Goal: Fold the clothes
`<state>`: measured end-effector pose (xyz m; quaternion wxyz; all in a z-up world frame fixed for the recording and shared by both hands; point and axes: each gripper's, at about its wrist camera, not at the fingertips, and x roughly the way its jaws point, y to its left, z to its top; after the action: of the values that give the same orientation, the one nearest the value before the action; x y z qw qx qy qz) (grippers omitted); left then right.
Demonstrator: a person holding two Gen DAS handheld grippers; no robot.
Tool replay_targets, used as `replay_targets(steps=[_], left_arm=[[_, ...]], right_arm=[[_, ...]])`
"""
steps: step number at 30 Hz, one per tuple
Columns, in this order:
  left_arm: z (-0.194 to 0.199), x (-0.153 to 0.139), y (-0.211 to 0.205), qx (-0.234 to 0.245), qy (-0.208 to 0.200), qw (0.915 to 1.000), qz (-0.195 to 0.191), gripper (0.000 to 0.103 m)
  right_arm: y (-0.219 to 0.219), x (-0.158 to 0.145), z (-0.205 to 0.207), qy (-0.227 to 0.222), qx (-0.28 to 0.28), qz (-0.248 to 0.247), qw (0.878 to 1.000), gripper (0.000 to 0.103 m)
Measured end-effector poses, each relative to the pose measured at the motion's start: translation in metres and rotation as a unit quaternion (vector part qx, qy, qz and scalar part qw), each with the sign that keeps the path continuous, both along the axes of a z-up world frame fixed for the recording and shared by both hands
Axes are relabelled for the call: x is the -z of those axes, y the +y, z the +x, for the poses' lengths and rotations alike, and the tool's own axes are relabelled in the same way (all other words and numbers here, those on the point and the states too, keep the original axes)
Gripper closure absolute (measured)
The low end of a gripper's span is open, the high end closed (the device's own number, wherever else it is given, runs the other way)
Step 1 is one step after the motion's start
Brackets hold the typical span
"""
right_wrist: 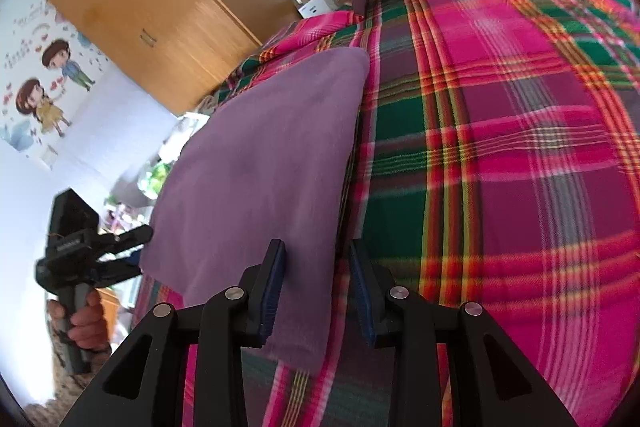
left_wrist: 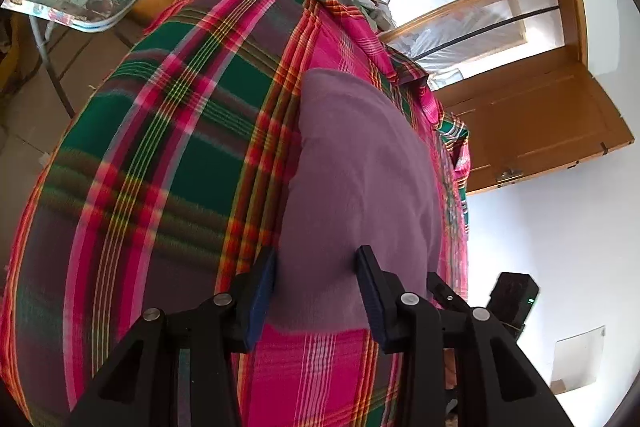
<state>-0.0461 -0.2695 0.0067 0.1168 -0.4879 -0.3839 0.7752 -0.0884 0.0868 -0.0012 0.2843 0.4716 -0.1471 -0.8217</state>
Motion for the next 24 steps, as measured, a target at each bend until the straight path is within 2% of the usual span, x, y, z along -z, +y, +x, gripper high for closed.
replay_targets(steps=[2, 4, 9, 13, 19, 24], left_arm=[[0.007, -0.002, 0.008, 0.005, -0.003, 0.9999, -0.011, 0.062], [0.014, -0.003, 0.015, 0.006, -0.002, 0.9997, -0.024, 0.062], [0.033, -0.01, 0.034, -0.024, 0.01, 0.9956, -0.09, 0.062], [0.046, -0.018, 0.062, -0.024, 0.033, 0.9844, -0.171, 0.062], [0.048, -0.009, 0.096, -0.014, 0.035, 0.9725, -0.23, 0.062], [0.051, -0.007, 0.115, -0.003, 0.044, 0.9643, -0.261, 0.062]], right_arm=[[-0.004, -0.002, 0.009, 0.011, -0.001, 0.02, 1.0, 0.069], [-0.006, -0.003, 0.017, 0.004, -0.01, 0.013, 1.0, 0.068], [-0.021, -0.008, 0.037, 0.038, -0.001, 0.067, 0.997, 0.068], [-0.029, -0.007, 0.056, 0.059, 0.011, 0.104, 0.993, 0.067], [-0.036, -0.002, 0.076, 0.073, 0.027, 0.139, 0.987, 0.066], [-0.042, 0.002, 0.09, 0.076, 0.017, 0.155, 0.985, 0.066]])
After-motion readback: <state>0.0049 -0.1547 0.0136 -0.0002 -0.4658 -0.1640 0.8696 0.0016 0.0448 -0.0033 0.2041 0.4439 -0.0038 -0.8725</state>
